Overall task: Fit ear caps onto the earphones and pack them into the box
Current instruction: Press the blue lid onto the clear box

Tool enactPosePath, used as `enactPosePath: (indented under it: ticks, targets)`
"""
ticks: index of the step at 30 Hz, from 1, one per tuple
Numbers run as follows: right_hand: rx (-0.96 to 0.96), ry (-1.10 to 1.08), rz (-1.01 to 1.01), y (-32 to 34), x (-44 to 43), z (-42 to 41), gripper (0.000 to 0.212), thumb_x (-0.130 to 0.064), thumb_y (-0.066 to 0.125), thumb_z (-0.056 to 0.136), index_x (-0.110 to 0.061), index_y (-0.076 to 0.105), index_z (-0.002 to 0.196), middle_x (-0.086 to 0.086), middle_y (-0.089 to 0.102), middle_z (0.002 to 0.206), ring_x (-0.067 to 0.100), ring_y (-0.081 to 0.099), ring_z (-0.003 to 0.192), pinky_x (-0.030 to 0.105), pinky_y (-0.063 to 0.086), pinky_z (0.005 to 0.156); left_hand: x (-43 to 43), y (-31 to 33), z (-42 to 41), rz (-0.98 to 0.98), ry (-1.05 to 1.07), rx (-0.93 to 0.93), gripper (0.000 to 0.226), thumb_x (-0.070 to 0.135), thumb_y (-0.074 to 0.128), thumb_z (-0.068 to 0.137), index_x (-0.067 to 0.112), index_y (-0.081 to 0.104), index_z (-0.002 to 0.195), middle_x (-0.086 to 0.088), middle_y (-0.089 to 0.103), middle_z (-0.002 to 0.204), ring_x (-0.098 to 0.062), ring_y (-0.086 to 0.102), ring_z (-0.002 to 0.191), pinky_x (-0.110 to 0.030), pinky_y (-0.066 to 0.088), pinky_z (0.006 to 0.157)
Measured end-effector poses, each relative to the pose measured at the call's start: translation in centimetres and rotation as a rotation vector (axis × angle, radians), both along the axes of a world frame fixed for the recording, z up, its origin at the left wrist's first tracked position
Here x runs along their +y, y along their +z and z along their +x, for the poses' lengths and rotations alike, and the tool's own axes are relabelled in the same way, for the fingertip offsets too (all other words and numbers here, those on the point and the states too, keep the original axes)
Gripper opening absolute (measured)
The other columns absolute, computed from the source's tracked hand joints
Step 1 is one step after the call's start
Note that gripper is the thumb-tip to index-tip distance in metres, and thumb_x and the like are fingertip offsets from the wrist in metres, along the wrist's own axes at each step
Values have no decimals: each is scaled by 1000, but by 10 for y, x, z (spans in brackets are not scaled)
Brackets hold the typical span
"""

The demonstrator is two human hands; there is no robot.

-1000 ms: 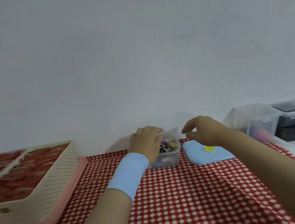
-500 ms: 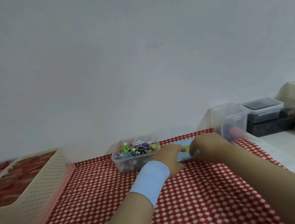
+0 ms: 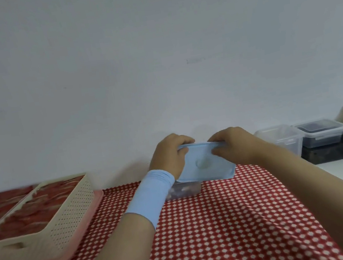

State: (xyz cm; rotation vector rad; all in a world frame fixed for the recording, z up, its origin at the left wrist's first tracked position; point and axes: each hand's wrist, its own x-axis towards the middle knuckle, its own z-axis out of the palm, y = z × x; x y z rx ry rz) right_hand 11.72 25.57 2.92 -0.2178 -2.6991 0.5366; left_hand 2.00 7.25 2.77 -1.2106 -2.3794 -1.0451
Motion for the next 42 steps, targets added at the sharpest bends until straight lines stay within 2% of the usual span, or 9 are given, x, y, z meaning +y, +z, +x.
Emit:
enactPosePath:
  ticks: [4,8,13,19,25,30,32,35,42]
  targets:
    - [107,-8,40,16,-18,-10,19,-25,60,96,-28,75,106,-7,71,97,15,62,88,35,53,76,-29,19,-12,121,-8,-4,21,12,64,91,29,73,101,10,65,104,-5,56,98,-18,43,91]
    - [257,85,88,6,-35,-34,31,-9,59,96,-23,77,117,-4,76,115,18,67,104,31,52,92,-53,21,-34,145,39,-70,16,26,61,93,31,73,102,16,62,112,-3,54,107,-24,41,100]
    - [224,161,82,-33,-54,-65,35,6,64,90,-16,79,113,6,77,115,25,69,109,30,49,101,-71,-12,-57,-82,155,-206,30,30,48,101,28,64,126,3,56,137,-15,50,125,-33,37,109]
    - [-8,66,-126,-69,-69,-77,28,-17,70,94,-21,75,121,-2,67,132,17,60,123,16,37,105,-74,-49,-67,-261,206,-444,49,35,41,104,18,39,149,-3,36,156,-21,36,142,-31,25,115]
    - [-29,43,-232,-71,-63,-73,24,-25,64,96,-26,77,116,-2,57,144,14,49,134,19,27,107,-76,-61,-69,-180,277,-448,40,24,53,99,14,55,138,-4,51,146,-19,49,131,-24,33,107]
    - [-104,-70,-307,-75,-66,-80,49,-31,54,104,-16,47,150,9,37,160,23,33,148,33,23,120,-76,-60,-67,-213,307,-424,18,26,51,99,20,64,110,-3,61,117,-16,56,106,-23,38,89]
    - [-135,-72,-313,-76,-67,-81,50,-34,50,106,-16,45,152,8,34,163,22,29,151,33,20,121,-76,-61,-68,-211,281,-452,31,38,60,93,21,65,119,-3,62,123,-17,57,111,-23,37,90]
    - [-130,-69,-339,-73,-66,-80,48,-36,52,104,-16,52,147,4,43,158,21,39,145,32,27,118,-80,-62,-66,-256,278,-418,63,48,74,80,20,59,134,-2,57,139,-19,56,122,-26,40,101]
    - [-200,-59,-248,-69,-67,-73,60,-51,74,86,-28,59,139,-2,48,152,18,47,136,35,37,113,-74,-63,-66,-305,293,-277,51,39,63,92,15,57,136,-8,58,137,-22,56,121,-24,38,99]
